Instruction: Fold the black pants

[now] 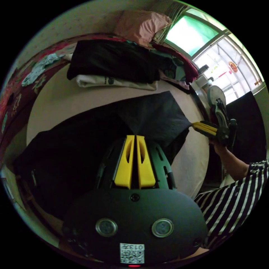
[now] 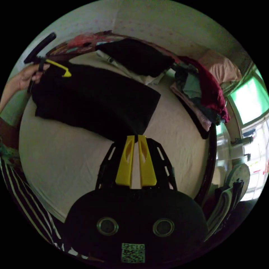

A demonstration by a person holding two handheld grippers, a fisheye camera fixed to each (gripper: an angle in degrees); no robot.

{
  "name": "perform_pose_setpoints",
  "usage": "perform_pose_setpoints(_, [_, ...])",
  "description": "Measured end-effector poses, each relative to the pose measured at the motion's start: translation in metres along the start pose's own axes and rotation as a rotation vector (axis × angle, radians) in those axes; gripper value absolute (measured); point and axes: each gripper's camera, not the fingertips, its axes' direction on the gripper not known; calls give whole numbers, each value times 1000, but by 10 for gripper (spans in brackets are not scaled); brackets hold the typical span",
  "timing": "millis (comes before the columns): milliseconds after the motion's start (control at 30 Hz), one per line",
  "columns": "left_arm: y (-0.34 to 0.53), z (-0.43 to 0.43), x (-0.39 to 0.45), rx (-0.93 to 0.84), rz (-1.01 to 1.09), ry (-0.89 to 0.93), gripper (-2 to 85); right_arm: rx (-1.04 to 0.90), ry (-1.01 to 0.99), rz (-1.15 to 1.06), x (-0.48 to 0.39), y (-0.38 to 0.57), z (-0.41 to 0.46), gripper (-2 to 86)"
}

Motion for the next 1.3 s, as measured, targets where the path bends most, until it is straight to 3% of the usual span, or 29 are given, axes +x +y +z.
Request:
perform_pose_setpoints(100, [20, 4, -18, -72, -41, 98, 6, -96, -30, -69, -14, -13, -1, 36])
perform_pose_setpoints(200, [51, -23, -21, -14, -49, -74, 3, 17, 27, -38, -8, -24, -38, 22])
perform_pose_setpoints(300, [71, -47, 1, 108, 74, -258, 0, 165, 53, -16, -7, -50, -62, 10])
perform_pose_setpoints(400, [70, -35, 30, 81, 203, -162, -2, 79, -16, -48, -20, -97, -43, 3])
perform_pose_setpoints(567, [85, -1, 37, -87, 201, -342, -3, -44, -52, -95, -54, -148, -12, 1])
perform_pose_setpoints(733, [121, -27, -3, -76, 83, -298, -4, -27, 1, -155, -81, -189, -35, -2])
perform_pose_setpoints(800, [132, -41, -1, -4, 131, -291, -4, 107, 6, -144, -91, -212, -58, -2])
perform_pose_setpoints(933, [153, -38, -6, -61, 183, -359, -4, 129, -70, -250, -125, -268, -62, -3])
perform_pose_setpoints(1033, [174, -42, -29, -38, 125, -292, -4, 178, -60, -311, -158, -311, -62, -3])
perform_pose_setpoints(1167, [195, -55, -49, -26, 75, -227, -4, 1, -50, -417, -196, -361, -40, -2])
perform_pose_setpoints(1300, [240, -108, -72, 142, 15, -300, -3, 266, -169, -348, -201, -400, -87, 2])
